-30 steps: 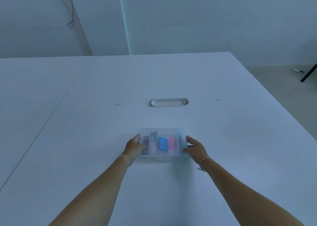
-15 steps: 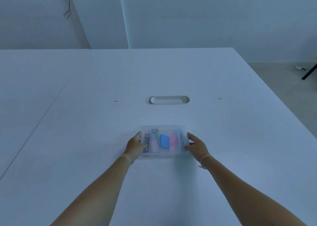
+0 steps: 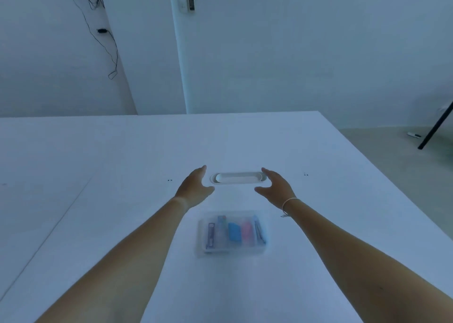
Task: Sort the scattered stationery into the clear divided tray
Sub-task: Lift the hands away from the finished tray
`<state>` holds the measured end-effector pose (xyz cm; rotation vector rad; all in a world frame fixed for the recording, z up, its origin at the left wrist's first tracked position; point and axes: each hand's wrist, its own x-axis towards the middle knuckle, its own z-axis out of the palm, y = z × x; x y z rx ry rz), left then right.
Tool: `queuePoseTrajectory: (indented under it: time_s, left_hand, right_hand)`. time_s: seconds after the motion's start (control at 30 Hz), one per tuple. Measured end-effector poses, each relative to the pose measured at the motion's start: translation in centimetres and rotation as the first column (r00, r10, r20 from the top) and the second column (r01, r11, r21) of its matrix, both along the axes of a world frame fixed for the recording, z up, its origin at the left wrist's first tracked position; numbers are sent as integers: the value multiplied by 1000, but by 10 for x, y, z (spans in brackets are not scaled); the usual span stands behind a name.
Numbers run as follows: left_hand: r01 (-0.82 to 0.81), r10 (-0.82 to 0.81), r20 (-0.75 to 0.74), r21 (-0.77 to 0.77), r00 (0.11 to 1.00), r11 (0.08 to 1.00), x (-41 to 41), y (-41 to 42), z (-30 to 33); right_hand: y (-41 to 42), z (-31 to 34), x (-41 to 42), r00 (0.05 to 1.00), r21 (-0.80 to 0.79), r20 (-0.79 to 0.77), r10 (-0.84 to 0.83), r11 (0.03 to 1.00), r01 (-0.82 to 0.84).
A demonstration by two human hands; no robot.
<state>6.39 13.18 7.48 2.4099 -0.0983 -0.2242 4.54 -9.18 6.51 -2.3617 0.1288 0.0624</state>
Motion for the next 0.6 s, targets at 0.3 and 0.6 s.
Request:
queuePoseTrajectory:
  time_s: [0.3,0.6]
  left_hand:
    - [47,-138,308,285,941,957,15,-1,149]
    - [4,-181,501,333,847,943,6,7,256]
  right_hand:
    - [8,150,33,944,-249,291,156,965,-82]
    - [10,252,32,851,-438,463,249,899,-25]
